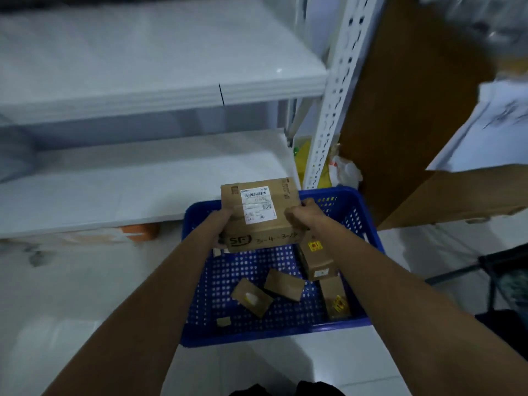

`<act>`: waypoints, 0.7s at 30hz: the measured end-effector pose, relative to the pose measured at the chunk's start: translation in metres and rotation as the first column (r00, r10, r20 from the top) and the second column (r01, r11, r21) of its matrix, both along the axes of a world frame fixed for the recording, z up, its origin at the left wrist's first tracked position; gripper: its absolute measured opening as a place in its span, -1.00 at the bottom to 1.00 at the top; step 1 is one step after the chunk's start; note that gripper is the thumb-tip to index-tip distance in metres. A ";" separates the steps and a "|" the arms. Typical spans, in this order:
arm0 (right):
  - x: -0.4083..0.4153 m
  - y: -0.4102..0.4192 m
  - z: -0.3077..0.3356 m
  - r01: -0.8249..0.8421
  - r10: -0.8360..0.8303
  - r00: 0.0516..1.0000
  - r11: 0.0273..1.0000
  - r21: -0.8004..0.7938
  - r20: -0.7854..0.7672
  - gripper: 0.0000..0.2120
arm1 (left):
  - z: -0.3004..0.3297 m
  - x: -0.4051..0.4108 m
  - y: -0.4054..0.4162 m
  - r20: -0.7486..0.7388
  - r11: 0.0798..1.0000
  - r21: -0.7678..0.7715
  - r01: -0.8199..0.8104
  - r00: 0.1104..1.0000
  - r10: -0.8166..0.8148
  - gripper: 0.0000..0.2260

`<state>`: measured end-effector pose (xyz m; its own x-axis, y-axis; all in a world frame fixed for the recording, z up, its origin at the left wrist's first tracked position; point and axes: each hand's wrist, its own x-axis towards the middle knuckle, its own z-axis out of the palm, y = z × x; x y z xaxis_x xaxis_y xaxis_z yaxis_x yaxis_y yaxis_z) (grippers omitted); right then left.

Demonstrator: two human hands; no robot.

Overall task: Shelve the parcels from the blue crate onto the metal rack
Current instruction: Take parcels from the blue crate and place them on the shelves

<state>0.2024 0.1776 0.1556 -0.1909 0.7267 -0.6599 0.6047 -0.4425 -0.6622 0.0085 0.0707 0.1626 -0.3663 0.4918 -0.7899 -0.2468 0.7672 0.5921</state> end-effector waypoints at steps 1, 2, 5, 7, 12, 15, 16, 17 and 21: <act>0.001 -0.002 0.033 -0.006 0.006 1.000 1.000 0.013 -0.005 -0.57 | 0.033 0.000 -0.002 -0.007 1.000 0.007 0.003 1.000 -0.003 -0.54; 0.002 -0.004 0.066 -0.014 0.014 1.000 1.000 0.027 -0.008 -0.60 | 0.065 0.000 -0.005 -0.018 1.000 0.014 0.008 1.000 -0.007 -0.56; 0.005 -0.009 0.169 -0.050 0.051 0.999 0.997 0.066 -0.010 -0.47 | 0.170 0.003 -0.012 -0.050 0.999 0.031 0.023 0.998 -0.022 -0.56; 0.006 -0.013 0.238 -0.059 0.062 0.998 0.994 0.088 -0.033 -0.42 | 0.242 0.006 -0.018 -0.059 0.999 0.044 0.029 0.998 -0.027 -0.57; 0.014 -0.032 0.394 -0.076 0.086 0.994 0.988 0.136 -0.070 -0.48 | 0.396 0.017 -0.040 -0.048 0.996 0.053 0.068 0.997 -0.066 -0.59; 0.020 -0.043 0.472 -0.132 0.140 0.989 0.979 0.158 -0.040 -0.50 | 0.468 0.023 -0.055 -0.051 0.995 0.061 0.078 0.996 -0.075 -0.60; 0.020 -0.046 0.498 -0.153 0.159 0.987 0.976 0.152 -0.030 -0.52 | 0.490 0.023 -0.059 -0.048 0.995 0.070 0.072 0.996 -0.069 -0.61; 0.020 -0.048 0.523 -0.178 0.182 0.983 0.972 0.151 -0.018 -0.54 | 0.513 0.022 -0.062 -0.044 0.994 0.082 0.066 0.997 -0.062 -0.63; 0.013 -0.050 0.611 -0.254 0.251 0.967 0.945 0.206 0.044 -0.62 | 0.594 0.012 -0.072 -0.058 0.994 0.083 0.068 0.996 -0.064 -0.62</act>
<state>0.2153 0.1277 0.7666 -0.3762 0.7775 -0.5039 0.6905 -0.1273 -0.7120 0.0206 -0.0015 0.7561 -0.3725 0.5804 -0.7241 -0.1626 0.7274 0.6667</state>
